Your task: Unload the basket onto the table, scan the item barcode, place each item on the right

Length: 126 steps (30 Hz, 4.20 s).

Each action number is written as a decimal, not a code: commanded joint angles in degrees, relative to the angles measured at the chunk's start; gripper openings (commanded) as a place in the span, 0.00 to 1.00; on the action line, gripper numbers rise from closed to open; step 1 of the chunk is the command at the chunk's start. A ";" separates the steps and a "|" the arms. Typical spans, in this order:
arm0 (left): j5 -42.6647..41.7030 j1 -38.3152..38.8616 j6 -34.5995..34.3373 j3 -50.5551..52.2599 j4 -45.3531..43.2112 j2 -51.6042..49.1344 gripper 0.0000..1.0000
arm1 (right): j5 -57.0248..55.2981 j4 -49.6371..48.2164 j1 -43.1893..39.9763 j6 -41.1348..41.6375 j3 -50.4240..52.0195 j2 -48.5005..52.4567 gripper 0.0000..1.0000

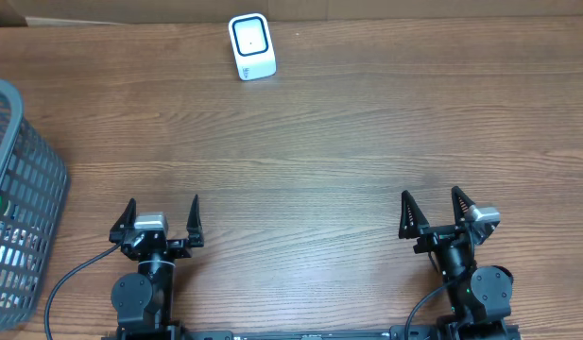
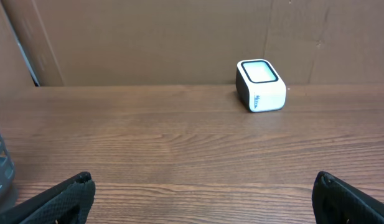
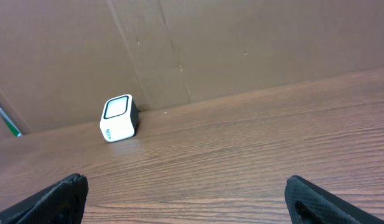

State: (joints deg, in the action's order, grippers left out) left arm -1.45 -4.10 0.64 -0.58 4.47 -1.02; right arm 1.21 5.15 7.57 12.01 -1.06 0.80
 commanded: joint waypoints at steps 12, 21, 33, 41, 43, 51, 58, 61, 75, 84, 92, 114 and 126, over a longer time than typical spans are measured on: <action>0.37 0.37 0.87 0.31 -0.02 0.70 1.00 | -0.02 -0.37 -0.20 0.13 0.61 -0.61 1.00; 0.37 0.37 0.87 0.31 -0.02 0.70 1.00 | -0.02 -0.37 -0.20 0.13 0.59 -0.61 1.00; 0.96 0.37 3.48 0.31 -0.02 0.70 1.00 | -0.02 -0.37 -0.20 0.13 0.61 -0.61 1.00; 0.48 0.37 3.43 0.31 -0.07 0.70 0.99 | -0.02 -0.37 -0.20 0.13 0.61 -0.61 1.00; 0.35 0.37 3.41 0.31 -0.11 0.70 0.99 | -0.02 -0.37 -0.20 0.13 0.59 -0.61 1.00; -1.79 0.37 3.43 0.28 -0.31 0.70 0.99 | -0.02 -0.37 -0.20 0.13 0.59 -0.61 1.00; -3.10 0.37 3.41 -0.94 -0.31 0.70 1.00 | -0.02 -0.37 -0.20 0.13 0.61 -0.61 1.00; -3.13 0.37 3.41 -3.04 0.87 0.70 1.00 | -0.02 -0.37 -0.20 0.13 0.59 -0.61 1.00; -6.75 0.37 4.57 -27.02 15.32 -14.25 1.00 | -0.02 -0.37 -0.20 0.13 0.61 -0.61 1.00; -11.87 0.37 4.55 -54.84 36.04 -38.58 1.00 | -0.02 -0.37 -0.20 0.13 0.61 -0.61 1.00; -20.59 0.37 4.50 -79.82 54.14 -57.40 1.00 | -0.02 -0.37 -0.20 0.13 0.61 -0.61 1.00; -10.97 0.07 -13.49 -85.09 56.19 -67.12 0.84 | -0.02 -0.37 -0.20 0.13 0.61 -0.61 1.00; 7.34 -18.36 -23.58 -106.95 67.08 -67.36 0.81 | -0.02 -0.37 -0.20 0.13 0.61 -0.61 1.00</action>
State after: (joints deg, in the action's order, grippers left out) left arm -2.68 -16.71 -18.44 -103.24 70.32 -68.49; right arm 1.23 5.13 7.57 12.03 -1.06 0.78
